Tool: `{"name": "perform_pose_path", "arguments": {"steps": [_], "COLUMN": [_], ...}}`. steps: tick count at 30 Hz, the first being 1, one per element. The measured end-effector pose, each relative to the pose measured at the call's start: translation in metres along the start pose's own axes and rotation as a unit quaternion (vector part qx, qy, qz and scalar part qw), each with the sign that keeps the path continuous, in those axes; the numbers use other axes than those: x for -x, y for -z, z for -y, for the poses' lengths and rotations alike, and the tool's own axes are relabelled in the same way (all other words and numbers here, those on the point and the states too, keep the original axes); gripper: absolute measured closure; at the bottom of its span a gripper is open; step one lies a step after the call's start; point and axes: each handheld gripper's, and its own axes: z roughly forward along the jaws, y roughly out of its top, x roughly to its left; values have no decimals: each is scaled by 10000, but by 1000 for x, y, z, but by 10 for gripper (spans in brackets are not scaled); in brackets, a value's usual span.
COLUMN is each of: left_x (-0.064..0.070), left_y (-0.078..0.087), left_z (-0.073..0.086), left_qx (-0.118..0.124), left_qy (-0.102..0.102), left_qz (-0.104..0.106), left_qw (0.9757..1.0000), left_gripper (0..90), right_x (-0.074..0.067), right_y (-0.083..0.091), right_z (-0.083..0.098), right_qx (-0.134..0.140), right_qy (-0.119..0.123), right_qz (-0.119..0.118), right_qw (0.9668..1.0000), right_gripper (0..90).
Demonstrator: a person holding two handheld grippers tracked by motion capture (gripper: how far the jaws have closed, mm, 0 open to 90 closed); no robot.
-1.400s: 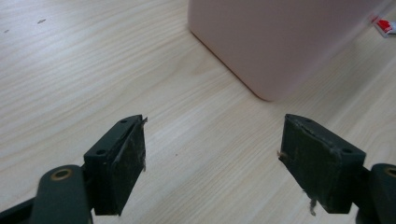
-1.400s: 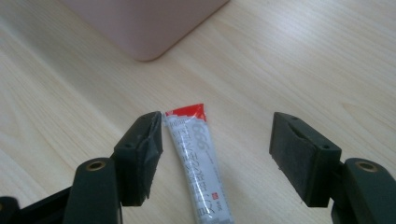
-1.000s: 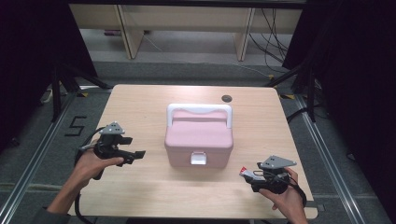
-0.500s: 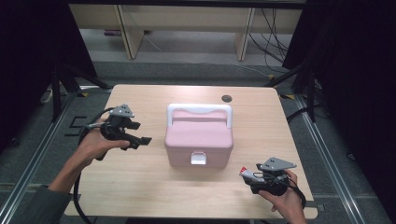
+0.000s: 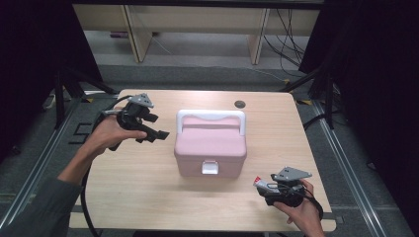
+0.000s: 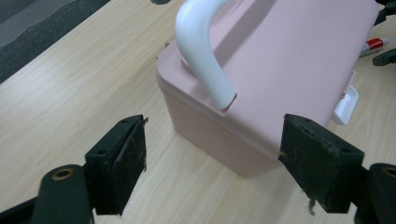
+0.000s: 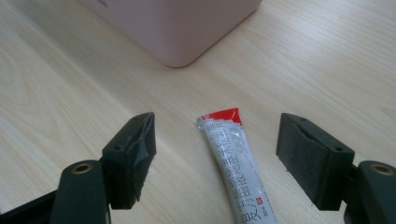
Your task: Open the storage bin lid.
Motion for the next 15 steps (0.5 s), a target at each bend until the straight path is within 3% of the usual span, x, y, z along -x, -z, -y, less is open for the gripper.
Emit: {"name": "perform_pose_path", "arguments": {"steps": [3,4,8,13,15], "left_x": [0,1,-2,-5,-5], "left_y": [-1,-3,-9,-18,-25], "left_z": [-13,-16,-32,-46,-55], "left_qx": [-171,-128,-412,-537,-561], "left_qy": [-342,-296,-551,-655,-591], "left_qz": [93,104,119,162,230], "left_qw": [9992,9994,9976,9963,9964], "left_gripper": [246,248,266,285,285], "right_x": [1,1,1,3,3], "right_y": [0,0,0,-1,-1], "right_z": [0,0,0,1,1], "right_qx": [16,26,7,-7,-7], "right_qy": [31,70,87,116,151], "right_qz": [4,-8,-1,-36,-24], "right_qw": [10000,10000,10000,9999,9999], "right_gripper": [296,297,298,300,300]}}
